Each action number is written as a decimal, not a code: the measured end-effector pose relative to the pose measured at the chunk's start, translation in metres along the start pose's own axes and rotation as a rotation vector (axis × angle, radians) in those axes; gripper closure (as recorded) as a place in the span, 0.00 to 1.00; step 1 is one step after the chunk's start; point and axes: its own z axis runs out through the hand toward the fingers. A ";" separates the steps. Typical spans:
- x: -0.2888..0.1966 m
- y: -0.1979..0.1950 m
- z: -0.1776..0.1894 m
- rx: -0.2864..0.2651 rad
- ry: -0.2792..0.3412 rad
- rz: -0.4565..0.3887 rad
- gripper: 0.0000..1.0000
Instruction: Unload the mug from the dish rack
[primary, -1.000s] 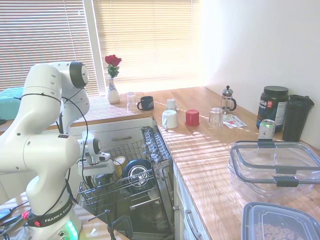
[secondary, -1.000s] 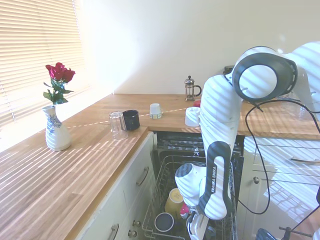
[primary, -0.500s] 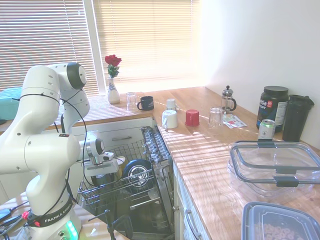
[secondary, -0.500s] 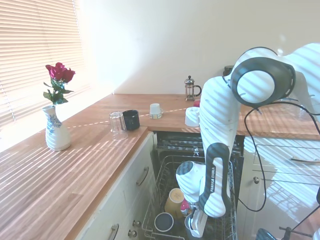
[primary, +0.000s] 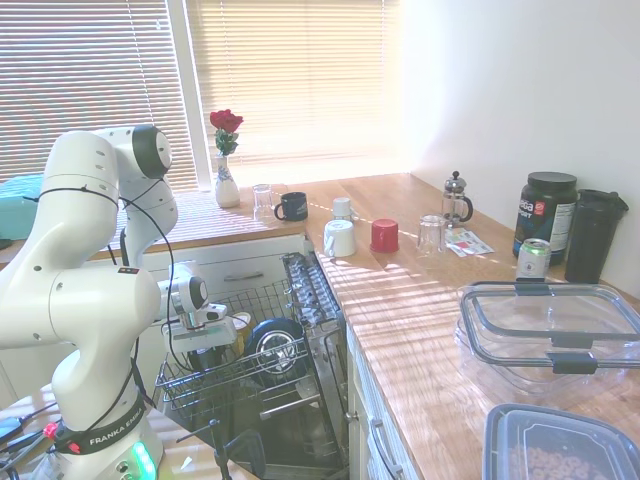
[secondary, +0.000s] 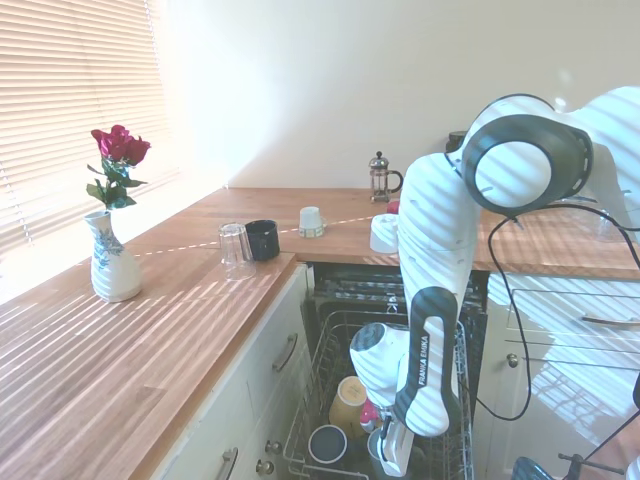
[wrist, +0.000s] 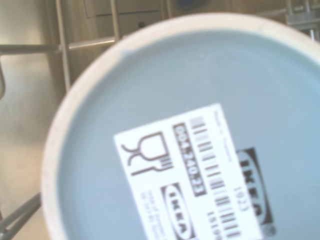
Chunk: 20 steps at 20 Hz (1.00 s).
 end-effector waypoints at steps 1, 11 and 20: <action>0.000 -0.001 0.000 0.000 0.001 -0.006 1.00; 0.000 -0.004 -0.005 -0.005 0.002 -0.026 1.00; -0.004 -0.008 -0.033 0.011 0.024 -0.037 1.00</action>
